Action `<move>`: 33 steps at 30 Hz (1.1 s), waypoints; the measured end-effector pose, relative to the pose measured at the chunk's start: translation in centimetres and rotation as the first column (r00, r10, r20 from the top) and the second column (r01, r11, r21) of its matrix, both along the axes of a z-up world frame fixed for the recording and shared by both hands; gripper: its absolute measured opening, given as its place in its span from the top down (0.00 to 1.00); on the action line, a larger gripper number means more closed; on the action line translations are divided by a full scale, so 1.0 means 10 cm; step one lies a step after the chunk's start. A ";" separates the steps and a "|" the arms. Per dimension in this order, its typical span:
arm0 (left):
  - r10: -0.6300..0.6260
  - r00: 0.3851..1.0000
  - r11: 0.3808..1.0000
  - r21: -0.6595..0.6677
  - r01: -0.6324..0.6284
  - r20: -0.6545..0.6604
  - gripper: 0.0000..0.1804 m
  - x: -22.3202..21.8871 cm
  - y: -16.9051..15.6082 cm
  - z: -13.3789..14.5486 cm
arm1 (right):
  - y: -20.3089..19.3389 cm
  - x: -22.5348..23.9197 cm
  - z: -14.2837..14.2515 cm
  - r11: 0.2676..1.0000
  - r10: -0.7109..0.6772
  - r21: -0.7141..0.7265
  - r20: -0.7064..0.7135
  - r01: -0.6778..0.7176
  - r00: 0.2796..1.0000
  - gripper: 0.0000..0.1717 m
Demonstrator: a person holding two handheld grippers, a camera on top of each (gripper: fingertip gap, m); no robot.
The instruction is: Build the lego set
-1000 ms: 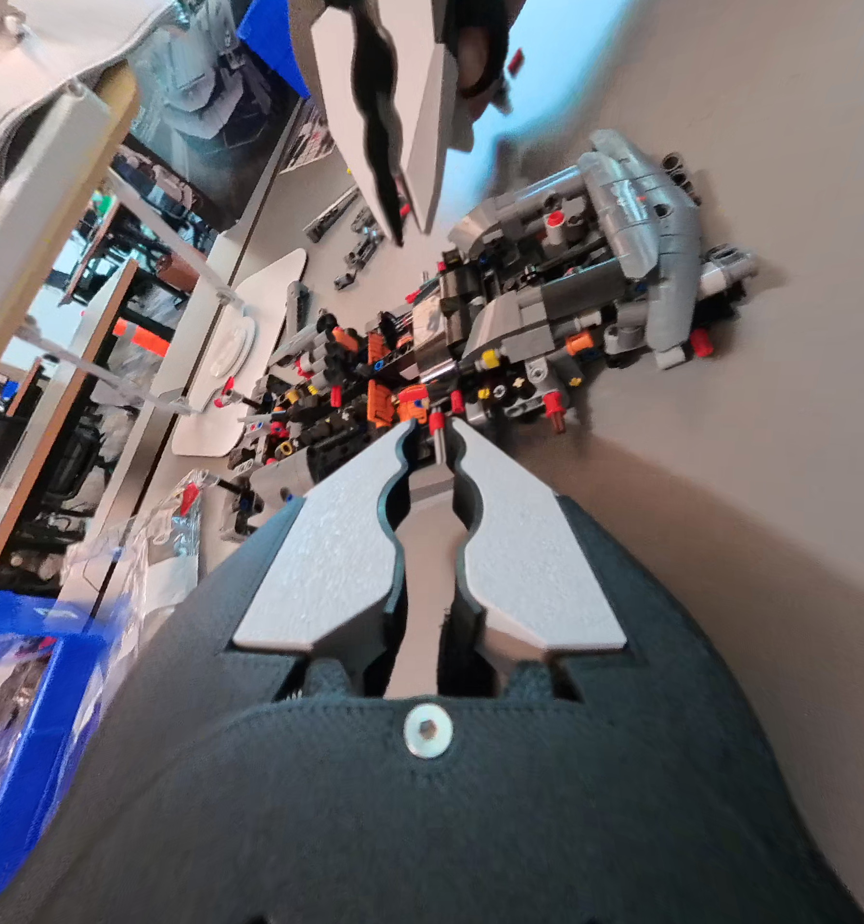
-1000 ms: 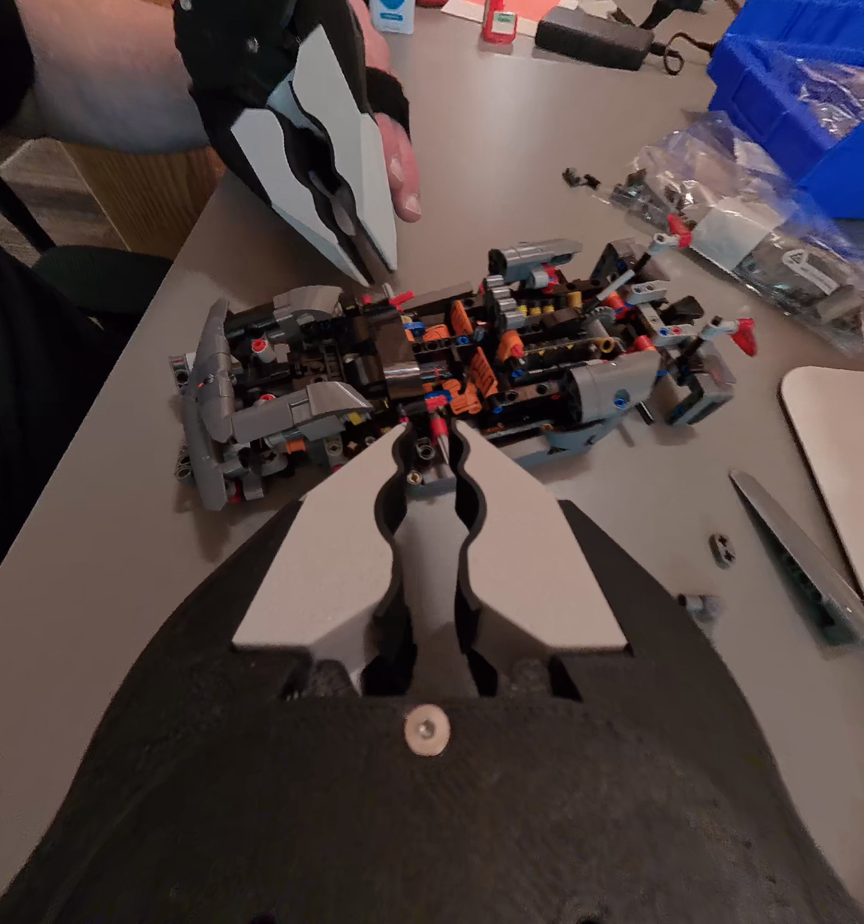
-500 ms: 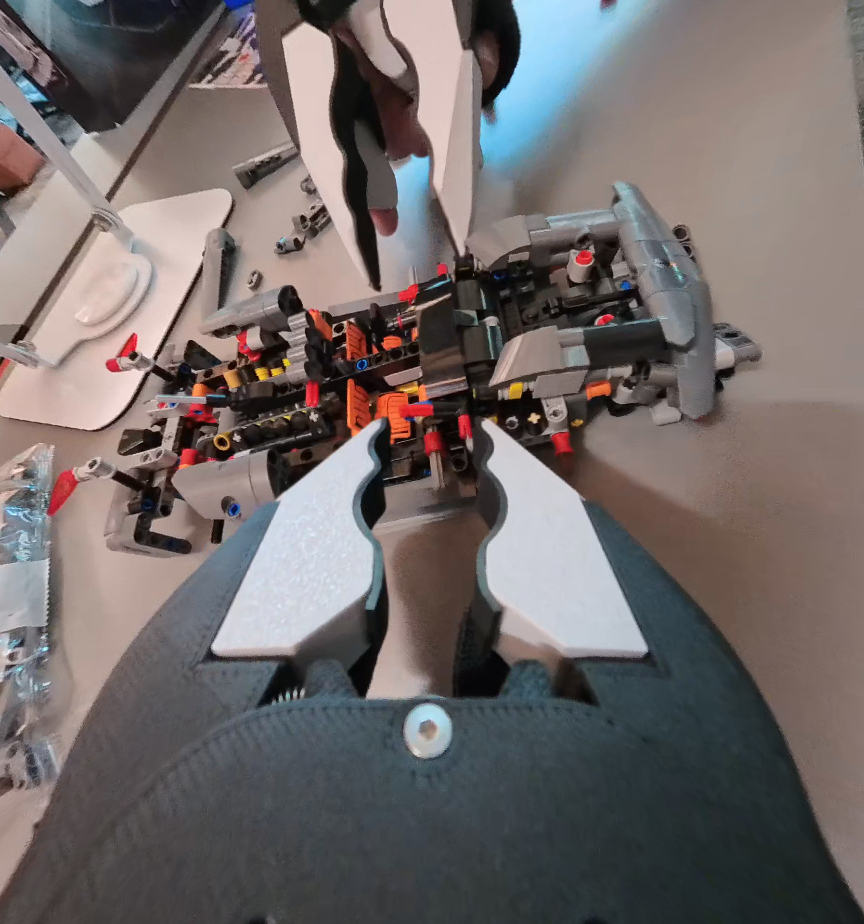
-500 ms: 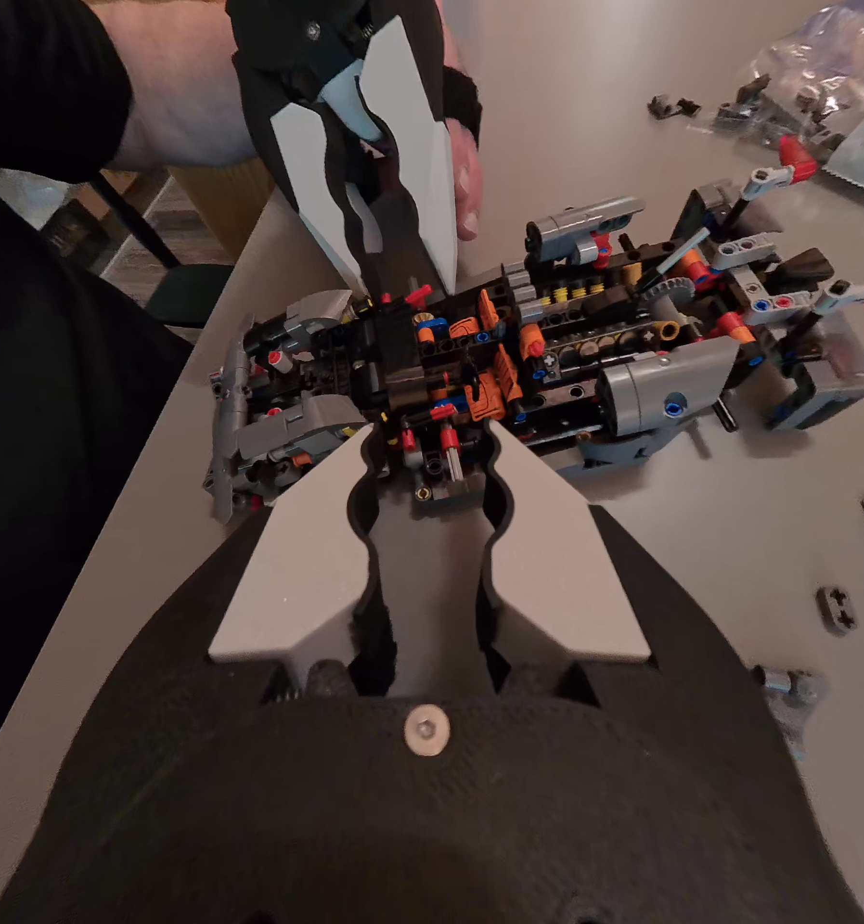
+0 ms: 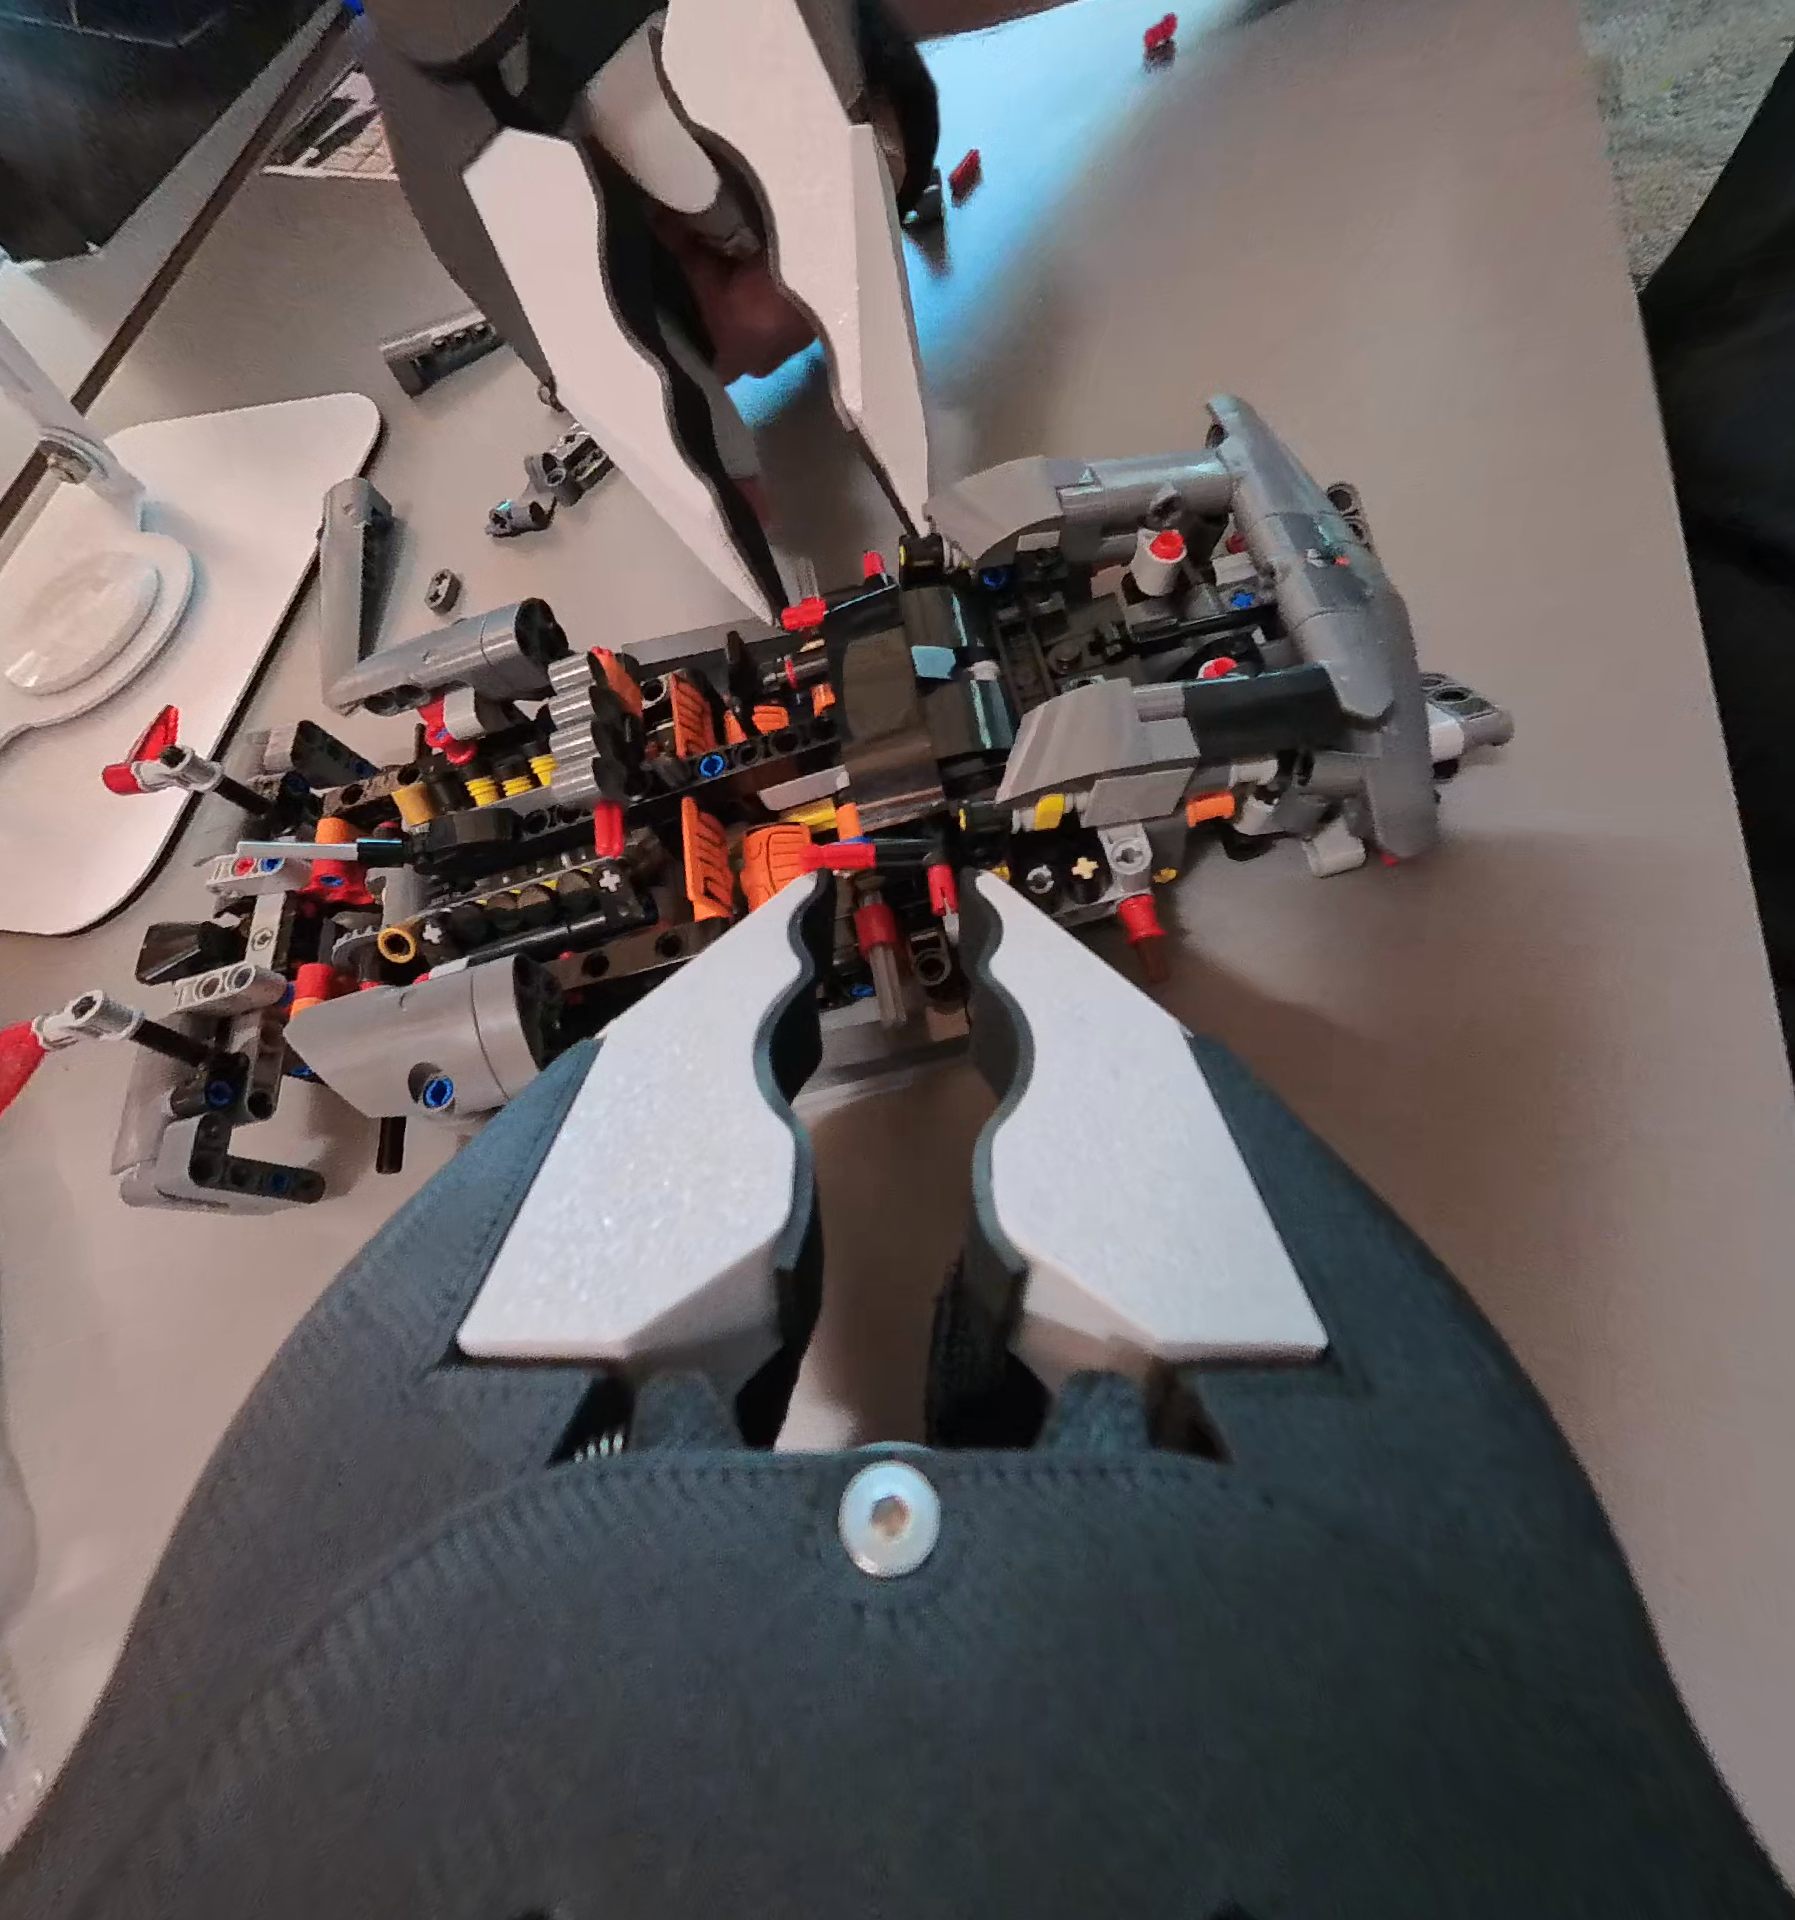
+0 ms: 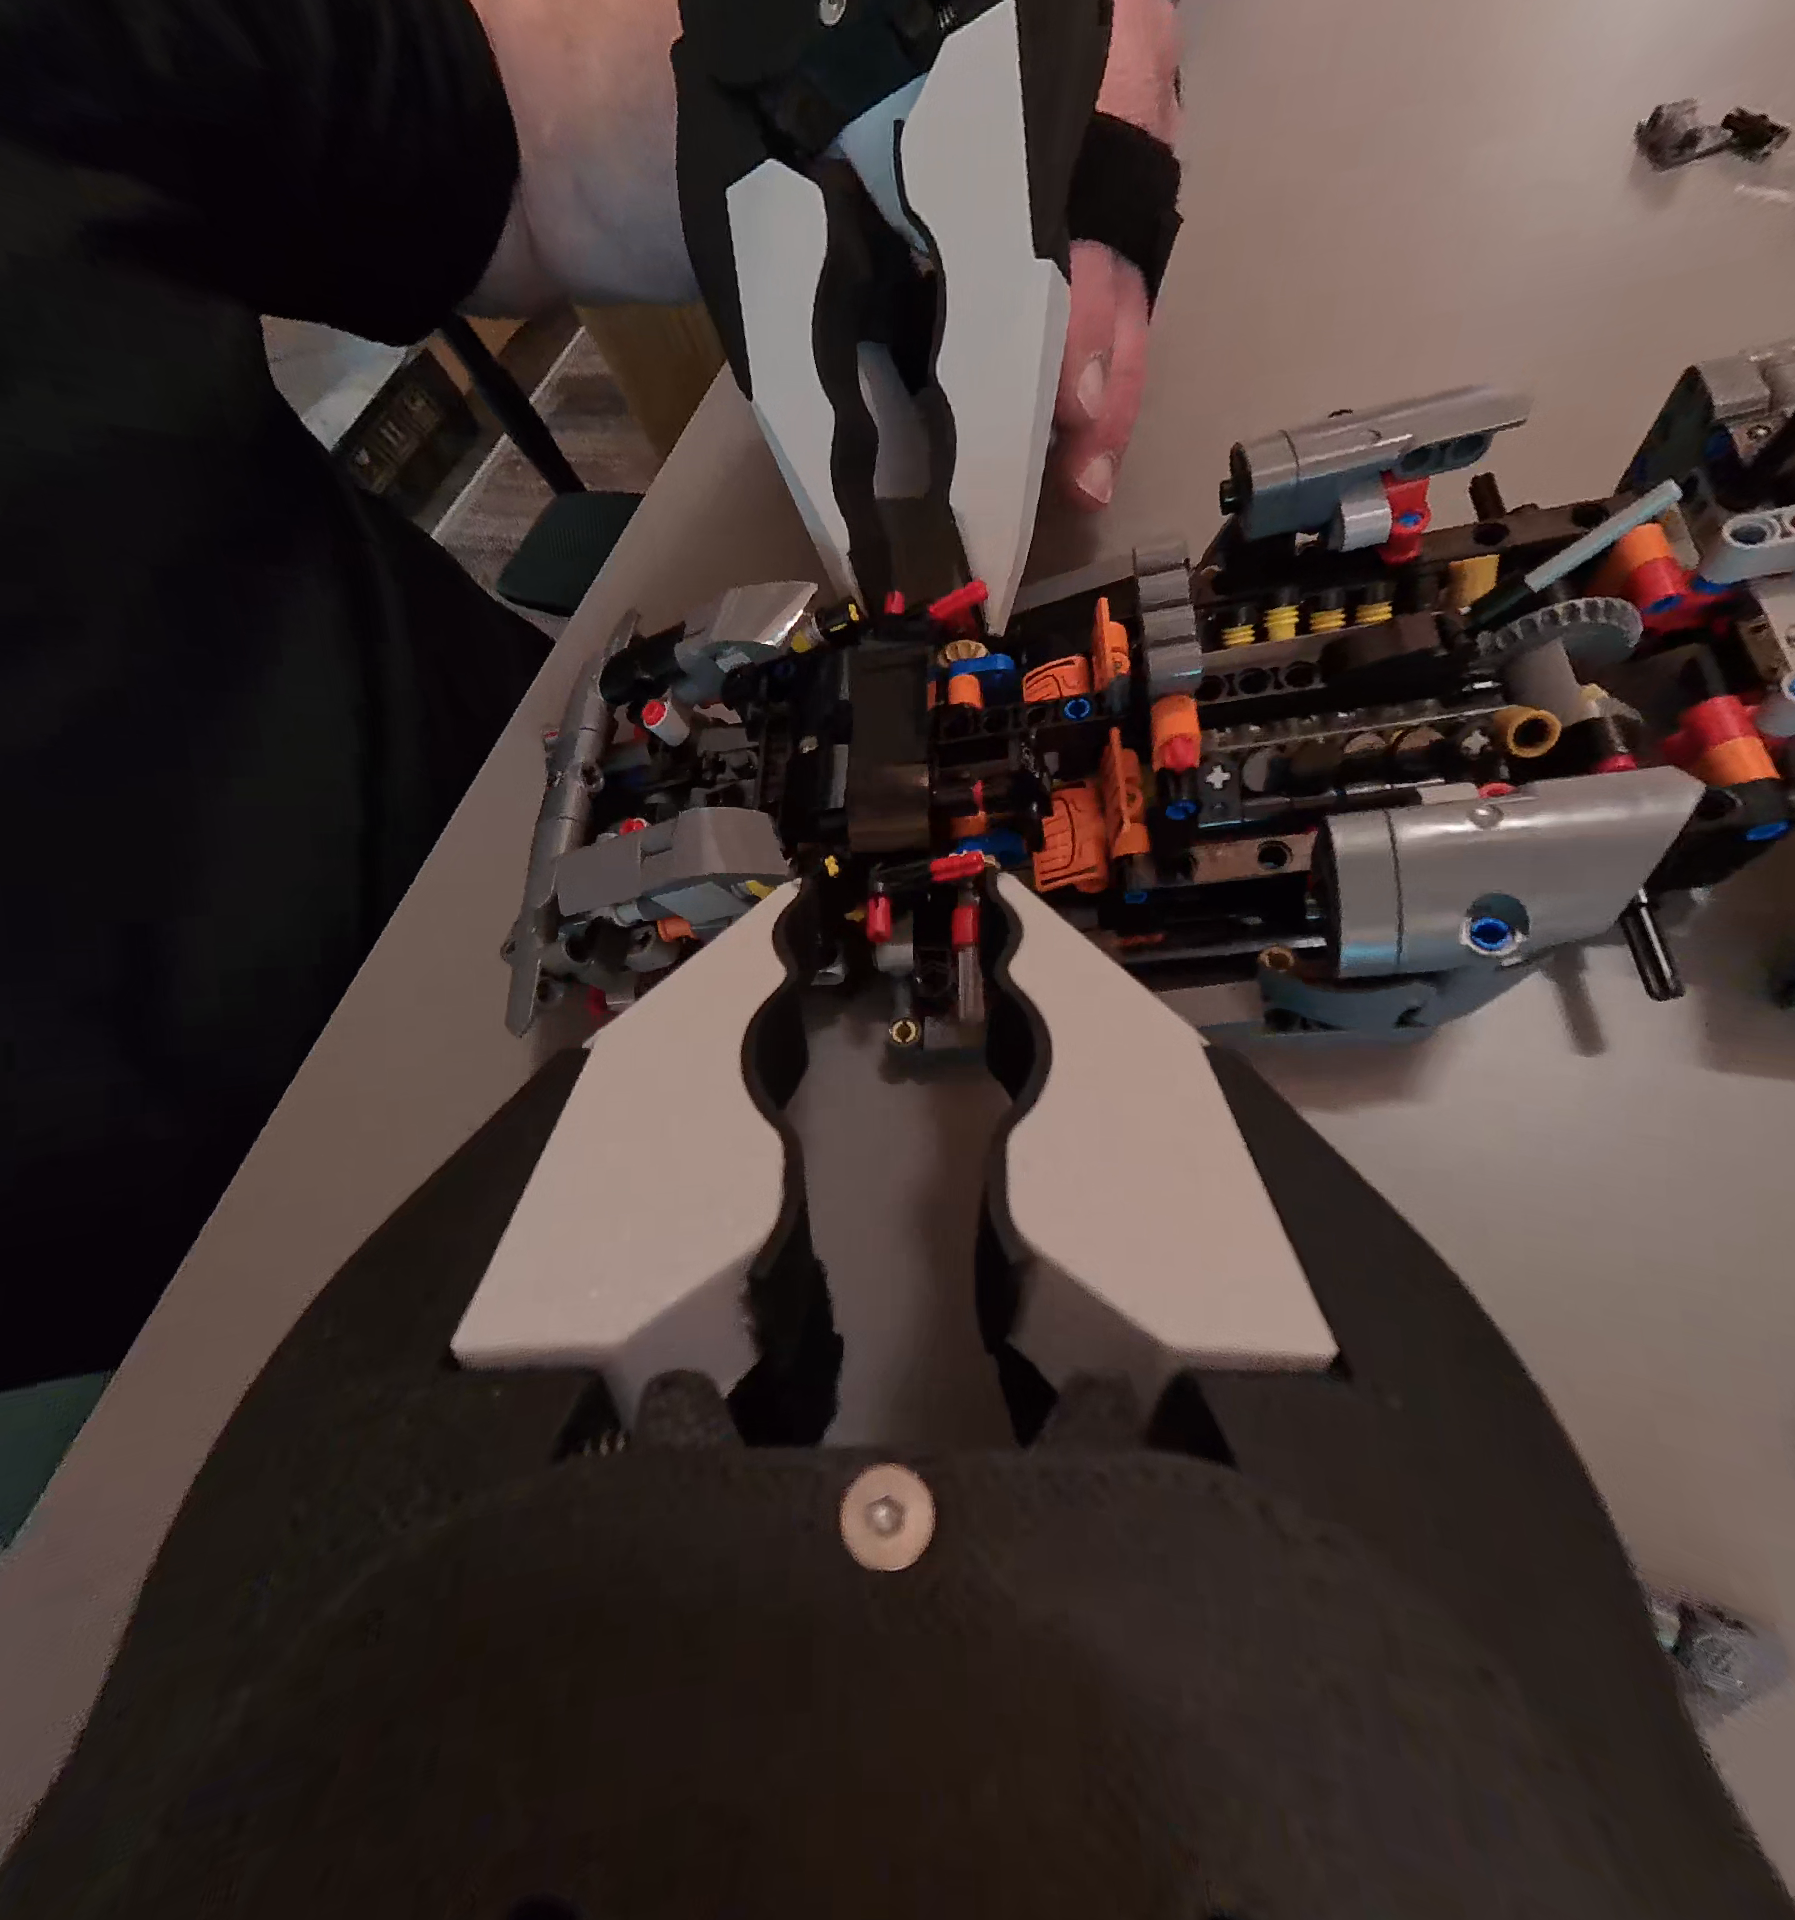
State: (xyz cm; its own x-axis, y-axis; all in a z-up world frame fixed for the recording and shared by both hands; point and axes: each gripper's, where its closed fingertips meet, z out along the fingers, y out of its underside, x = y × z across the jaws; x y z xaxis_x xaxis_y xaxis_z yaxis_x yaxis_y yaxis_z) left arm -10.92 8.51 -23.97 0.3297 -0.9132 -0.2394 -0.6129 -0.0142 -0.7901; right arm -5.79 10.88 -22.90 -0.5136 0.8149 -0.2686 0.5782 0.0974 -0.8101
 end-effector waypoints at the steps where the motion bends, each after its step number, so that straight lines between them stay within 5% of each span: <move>1: -0.003 1.000 1.000 0.005 0.003 -0.001 0.89 0.00 0.00 0.00 | 0.00 0.00 0.00 1.000 0.009 0.005 0.004 -0.009 1.000 0.85; 19: -0.070 0.997 0.996 0.059 0.071 -0.016 0.91 0.11 -0.15 0.01 | -0.17 0.09 0.06 0.998 0.062 0.031 -0.068 -0.060 0.996 1.00; 25: -0.038 0.999 0.998 0.043 0.039 -0.010 0.91 0.08 -0.12 0.01 | -0.16 0.15 0.10 1.000 0.020 -0.019 -0.017 -0.021 1.000 0.88; 33: -0.017 0.996 0.993 -0.115 0.027 0.091 0.87 0.07 -0.13 0.07 | -0.21 0.14 0.00 0.994 -0.022 -0.110 0.065 0.030 0.998 0.86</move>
State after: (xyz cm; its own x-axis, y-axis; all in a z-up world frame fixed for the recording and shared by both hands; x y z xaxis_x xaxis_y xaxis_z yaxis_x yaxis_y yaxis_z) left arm -10.24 7.22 -23.26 0.3245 -0.9404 -0.1021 -0.5410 -0.0959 -0.8356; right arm -4.39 8.75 -22.86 -0.4716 0.7913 -0.3892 0.6300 -0.0065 -0.7765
